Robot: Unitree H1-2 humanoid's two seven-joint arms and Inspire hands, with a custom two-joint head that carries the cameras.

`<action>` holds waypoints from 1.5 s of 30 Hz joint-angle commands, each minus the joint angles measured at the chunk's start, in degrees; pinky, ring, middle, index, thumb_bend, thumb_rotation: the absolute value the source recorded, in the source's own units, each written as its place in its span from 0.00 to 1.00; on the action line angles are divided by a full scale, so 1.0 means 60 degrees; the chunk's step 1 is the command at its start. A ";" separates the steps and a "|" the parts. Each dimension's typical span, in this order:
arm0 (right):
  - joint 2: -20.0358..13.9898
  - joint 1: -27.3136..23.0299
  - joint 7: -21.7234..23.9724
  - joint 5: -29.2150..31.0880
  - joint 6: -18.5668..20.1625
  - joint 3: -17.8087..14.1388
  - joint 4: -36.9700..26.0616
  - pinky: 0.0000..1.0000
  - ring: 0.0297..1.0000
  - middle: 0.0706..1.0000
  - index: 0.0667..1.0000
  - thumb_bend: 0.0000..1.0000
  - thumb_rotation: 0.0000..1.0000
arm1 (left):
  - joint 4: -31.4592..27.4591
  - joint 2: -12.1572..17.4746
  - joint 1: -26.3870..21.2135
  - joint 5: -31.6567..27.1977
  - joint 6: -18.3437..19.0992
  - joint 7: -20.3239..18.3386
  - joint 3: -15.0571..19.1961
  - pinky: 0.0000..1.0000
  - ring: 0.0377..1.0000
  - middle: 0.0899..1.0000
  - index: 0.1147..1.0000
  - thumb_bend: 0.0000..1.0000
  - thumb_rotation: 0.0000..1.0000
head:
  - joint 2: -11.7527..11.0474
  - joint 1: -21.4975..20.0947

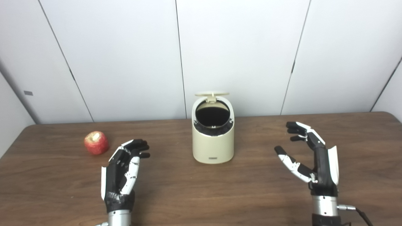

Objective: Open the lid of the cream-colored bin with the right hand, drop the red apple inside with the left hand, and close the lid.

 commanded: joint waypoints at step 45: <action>-0.1223 0.0064 -0.1695 0.1591 -0.0363 0.1336 0.1934 0.64 0.69 0.68 0.66 0.31 0.19 | -0.0451 0.3334 -0.3017 0.4612 0.6597 0.1327 0.1713 0.83 1.00 1.00 1.00 1.00 0.38 | -0.0308 0.2261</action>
